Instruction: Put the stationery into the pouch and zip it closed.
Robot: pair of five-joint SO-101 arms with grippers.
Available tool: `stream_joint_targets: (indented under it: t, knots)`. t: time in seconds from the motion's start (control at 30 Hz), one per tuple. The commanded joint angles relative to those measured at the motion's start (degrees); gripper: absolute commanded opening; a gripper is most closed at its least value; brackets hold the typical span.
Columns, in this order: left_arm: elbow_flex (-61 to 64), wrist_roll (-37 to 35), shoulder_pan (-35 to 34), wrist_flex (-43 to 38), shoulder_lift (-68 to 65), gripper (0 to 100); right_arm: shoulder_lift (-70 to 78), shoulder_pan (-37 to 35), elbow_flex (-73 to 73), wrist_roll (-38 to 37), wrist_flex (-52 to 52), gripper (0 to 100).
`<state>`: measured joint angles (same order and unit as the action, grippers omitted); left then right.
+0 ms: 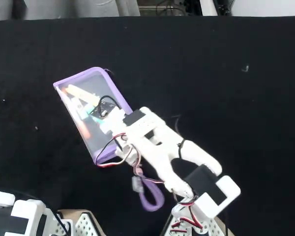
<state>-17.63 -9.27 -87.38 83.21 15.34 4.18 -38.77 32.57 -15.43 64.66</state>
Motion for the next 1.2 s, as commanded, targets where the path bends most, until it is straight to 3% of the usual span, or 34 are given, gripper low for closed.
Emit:
stream_joint_targets:
  t: [0.0, 0.3, 0.47, 0.63, 0.93, 1.17]
  knots:
    - [-0.57, 0.44, 0.4, -1.23, 0.53, 30, 0.48, -4.75, -0.4, 0.26, 2.37, 18.8]
    - [-0.48, 0.44, 0.4, -1.23, 0.53, 30, 1.01, -7.65, -0.13, 3.96, 2.37, 18.1]
    - [-0.48, 0.44, 0.4, -1.23, 0.53, 30, 0.57, -7.56, 0.66, 3.52, 2.81, 1.2]
    - [-0.48, 0.44, 0.4, -1.23, 0.53, 30, 0.48, -4.4, -1.36, 3.52, 5.45, 1.0]
    - [-0.48, 0.44, 0.48, -1.23, 0.53, 30, 0.48, 7.21, -29.85, 0.0, 26.81, 1.1]
    - [-0.31, 0.44, 2.42, -0.79, 0.53, 30, 0.48, 11.69, -48.92, -0.18, 33.32, 1.1]
